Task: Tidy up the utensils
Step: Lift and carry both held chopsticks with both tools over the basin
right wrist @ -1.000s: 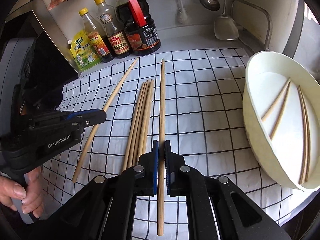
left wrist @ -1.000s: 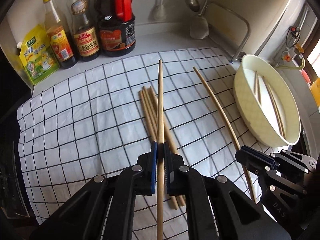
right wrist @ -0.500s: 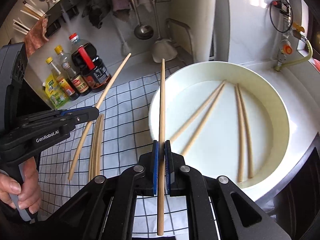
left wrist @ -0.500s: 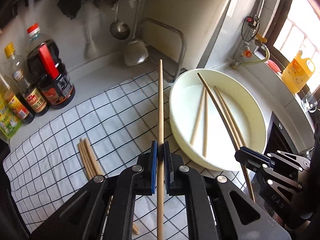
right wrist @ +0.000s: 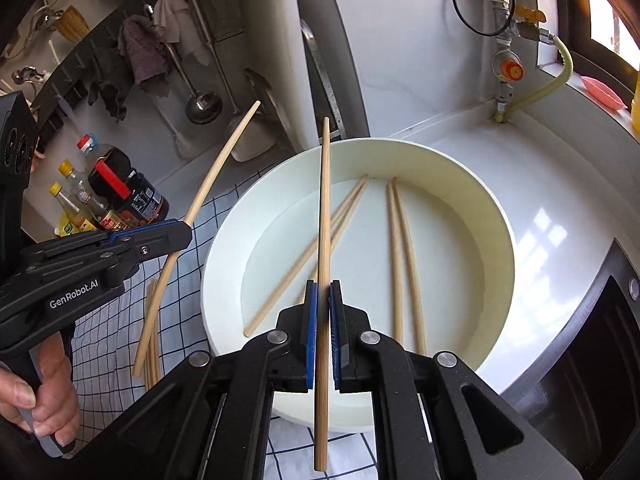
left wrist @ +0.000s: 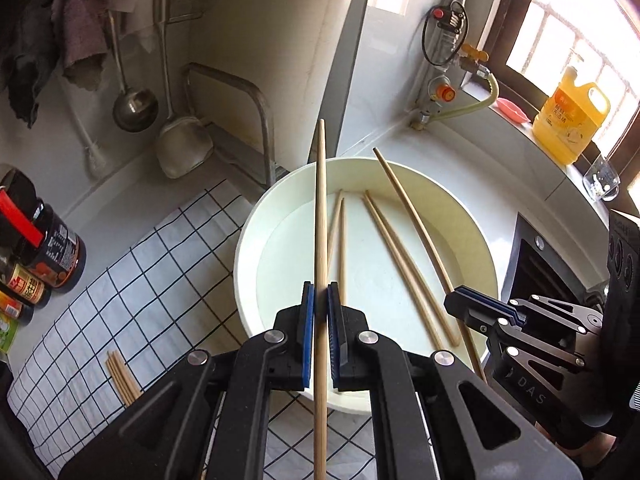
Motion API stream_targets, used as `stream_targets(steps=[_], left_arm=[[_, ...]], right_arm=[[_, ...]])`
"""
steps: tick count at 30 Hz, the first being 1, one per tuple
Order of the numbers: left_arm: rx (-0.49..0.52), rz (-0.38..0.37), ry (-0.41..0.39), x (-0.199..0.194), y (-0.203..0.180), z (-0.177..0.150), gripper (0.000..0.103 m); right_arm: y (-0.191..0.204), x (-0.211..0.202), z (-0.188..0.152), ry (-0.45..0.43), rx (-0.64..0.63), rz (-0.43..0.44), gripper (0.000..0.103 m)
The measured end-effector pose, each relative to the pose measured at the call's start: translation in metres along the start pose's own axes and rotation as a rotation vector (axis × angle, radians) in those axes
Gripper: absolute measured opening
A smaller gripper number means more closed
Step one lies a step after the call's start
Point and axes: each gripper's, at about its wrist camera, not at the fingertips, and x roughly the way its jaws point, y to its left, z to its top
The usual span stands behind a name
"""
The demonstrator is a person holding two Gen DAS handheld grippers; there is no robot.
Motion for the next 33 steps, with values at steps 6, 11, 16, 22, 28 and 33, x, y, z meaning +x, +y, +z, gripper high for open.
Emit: stream_targets(steps=[6, 11, 16, 22, 28, 33], left_arm=[[0.031, -0.016, 0.025, 0.021, -0.012, 0.014, 0.007], [0.054, -0.024, 0.051, 0.038, -0.018, 0.019, 0.007], [0.058, -0.024, 0.084, 0.054, -0.017, 0.019, 0.007], [0.059, -0.022, 0.103, 0.066, -0.016, 0.018, 0.007], [0.069, -0.012, 0.121, 0.076, -0.018, 0.016, 0.007], [0.069, -0.007, 0.148, 0.089, -0.018, 0.014, 0.007]], right_arm=[[-0.020, 0.016, 0.009, 0.023, 0.026, -0.012, 0.006], [-0.032, 0.031, 0.011, 0.051, 0.052, -0.017, 0.006], [-0.039, 0.042, 0.011, 0.069, 0.071, -0.022, 0.006], [-0.041, 0.050, 0.011, 0.085, 0.073, -0.028, 0.006], [-0.043, 0.058, 0.009, 0.098, 0.077, -0.030, 0.006], [-0.042, 0.066, 0.006, 0.119, 0.072, -0.036, 0.006]])
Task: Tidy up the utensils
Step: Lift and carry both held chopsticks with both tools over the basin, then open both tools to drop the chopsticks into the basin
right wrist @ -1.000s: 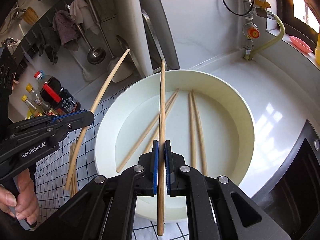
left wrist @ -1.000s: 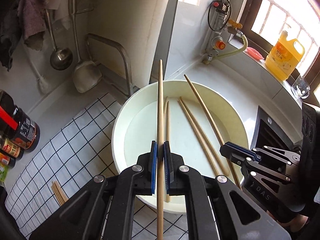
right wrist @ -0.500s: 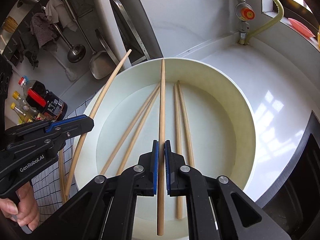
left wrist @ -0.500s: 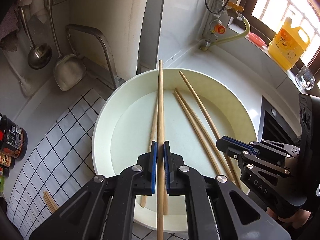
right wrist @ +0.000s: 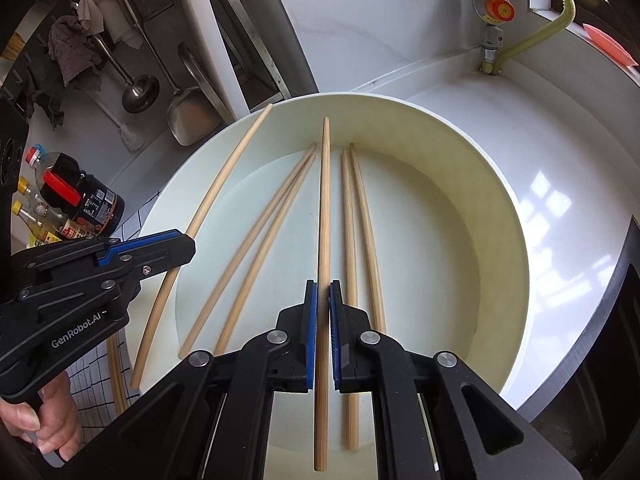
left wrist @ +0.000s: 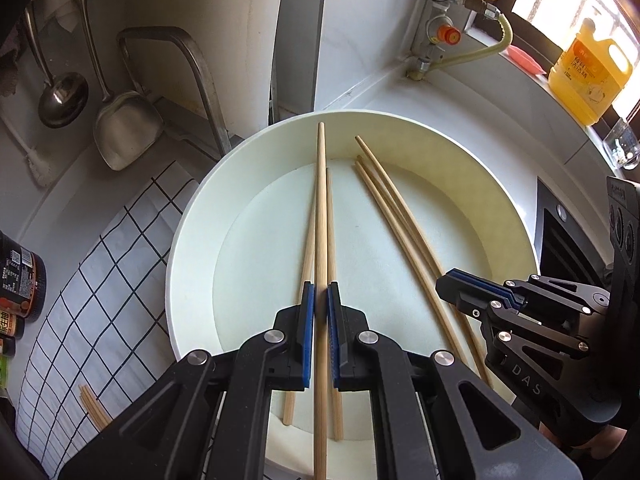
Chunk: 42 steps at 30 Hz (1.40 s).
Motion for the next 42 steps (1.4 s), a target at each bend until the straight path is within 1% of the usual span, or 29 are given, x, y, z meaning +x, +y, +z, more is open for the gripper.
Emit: stream_targets(steps=[7, 13, 17, 22, 23, 24, 25, 27, 29, 32, 35, 37, 42], left_arm=[[0.011, 0.005, 0.029, 0.015, -0.003, 0.000, 0.007], [0.013, 0.008, 0.052, 0.026, -0.004, 0.001, 0.007], [0.018, 0.016, 0.060, 0.029, -0.004, 0.002, 0.007], [-0.002, 0.024, 0.065, 0.027, -0.001, 0.001, 0.008], [-0.004, 0.027, 0.064, 0.026, 0.000, 0.001, 0.012], [-0.005, 0.033, 0.057, 0.024, 0.001, 0.001, 0.019], [-0.007, 0.040, 0.048, 0.021, 0.002, 0.001, 0.023], [-0.011, 0.056, 0.026, 0.015, 0.005, 0.002, 0.046], [-0.018, 0.067, -0.001, 0.008, 0.007, 0.002, 0.059], [-0.022, 0.077, -0.015, 0.000, 0.010, 0.002, 0.059], [-0.037, 0.078, -0.020, -0.006, 0.013, -0.001, 0.062], [-0.043, 0.081, -0.025, -0.011, 0.015, -0.003, 0.062], [-0.061, 0.090, -0.046, -0.024, 0.019, -0.011, 0.069]], right_arm=[[-0.003, 0.009, 0.000, 0.022, 0.011, -0.011, 0.006], [-0.005, 0.011, 0.002, 0.023, 0.021, -0.019, 0.006], [-0.007, 0.012, 0.003, 0.023, 0.026, -0.021, 0.006], [-0.006, 0.011, 0.001, 0.023, 0.022, -0.026, 0.006], [-0.006, 0.010, 0.001, 0.019, 0.025, -0.028, 0.007], [-0.007, 0.008, 0.001, 0.015, 0.028, -0.027, 0.008], [-0.008, 0.007, 0.002, 0.012, 0.029, -0.029, 0.008], [-0.009, 0.004, 0.003, 0.001, 0.030, -0.034, 0.013], [-0.010, 0.001, 0.003, -0.007, 0.035, -0.036, 0.017], [-0.011, -0.002, 0.003, -0.010, 0.036, -0.036, 0.019], [-0.009, -0.004, 0.002, -0.009, 0.032, -0.031, 0.020], [-0.007, -0.006, 0.001, -0.010, 0.027, -0.032, 0.023], [-0.002, -0.012, -0.003, -0.012, 0.030, -0.029, 0.028]])
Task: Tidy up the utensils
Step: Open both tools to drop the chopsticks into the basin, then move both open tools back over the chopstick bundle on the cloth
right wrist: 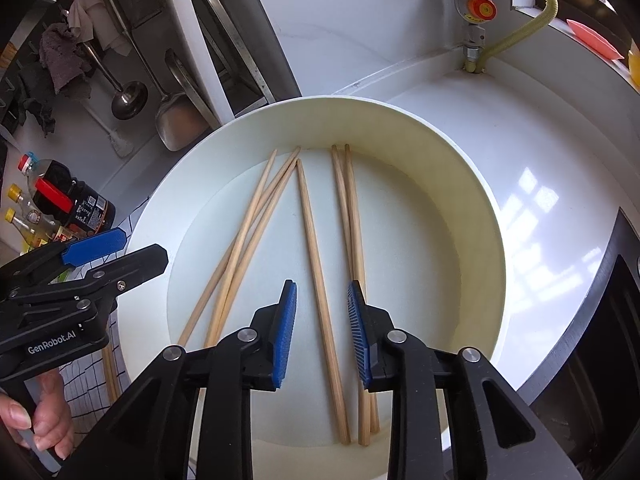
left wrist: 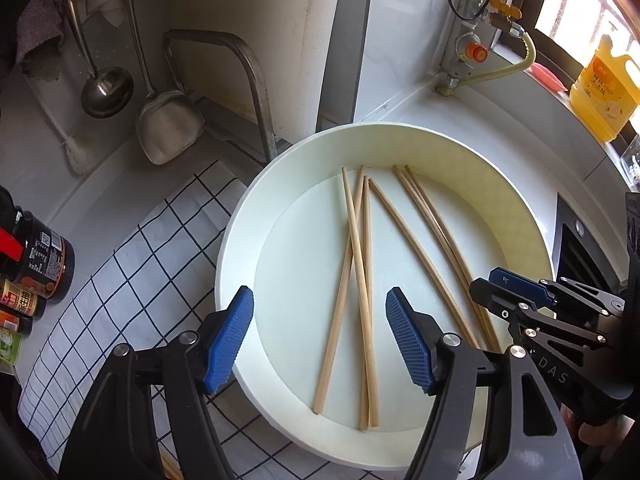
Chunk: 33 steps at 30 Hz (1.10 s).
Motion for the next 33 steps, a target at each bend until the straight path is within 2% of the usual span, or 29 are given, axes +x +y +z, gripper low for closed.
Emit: stream_targets(steps=[14, 25, 33], left_arm=[[-0.075, 0.021, -0.077, -0.052, 0.023, -0.043, 0.080], [-0.157, 0.043, -0.107, -0.087, 0.054, -0.090, 0.082], [-0.203, 0.072, -0.105, -0.105, 0.074, -0.124, 0.082]], right_arm=[[0.037, -0.037, -0.028, -0.045, -0.067, 0.005, 0.049], [0.073, -0.065, -0.055, -0.074, -0.168, 0.002, 0.053], [0.102, -0.065, -0.079, -0.044, -0.217, 0.045, 0.054]])
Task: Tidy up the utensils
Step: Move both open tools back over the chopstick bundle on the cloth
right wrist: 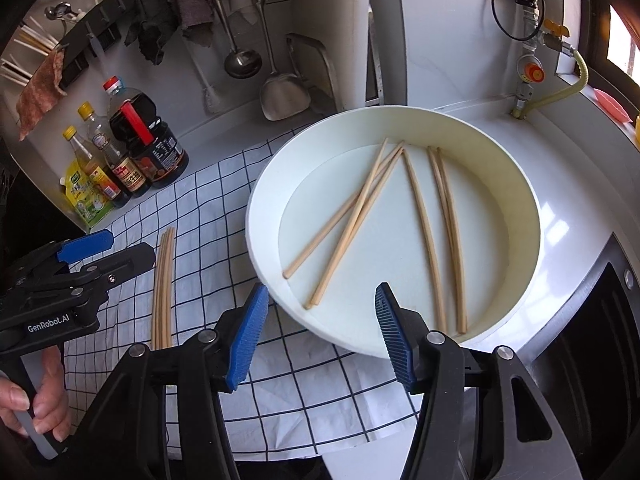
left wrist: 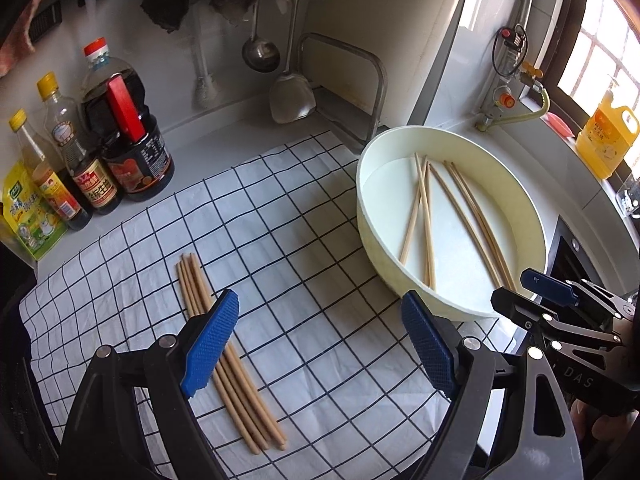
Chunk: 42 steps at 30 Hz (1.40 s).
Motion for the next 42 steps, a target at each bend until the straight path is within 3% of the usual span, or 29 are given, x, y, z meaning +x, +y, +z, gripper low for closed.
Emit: stream_targets(steps=[15, 30, 42], left_arm=[[-0.160, 0.111, 0.033, -0.014, 0.074, -0.057, 0.082], [-0.280, 0.160, 0.109, 0.018, 0.119, -0.097, 0.082], [-0.324, 0.196, 0.110, 0.028, 0.148, -0.111, 0.082]], right_arm=[[0.062, 0.028, -0.027, 0.091, -0.114, 0.095, 0.055], [0.101, 0.071, -0.042, 0.163, -0.194, 0.128, 0.055], [0.145, 0.114, -0.045, 0.173, -0.261, 0.139, 0.055]])
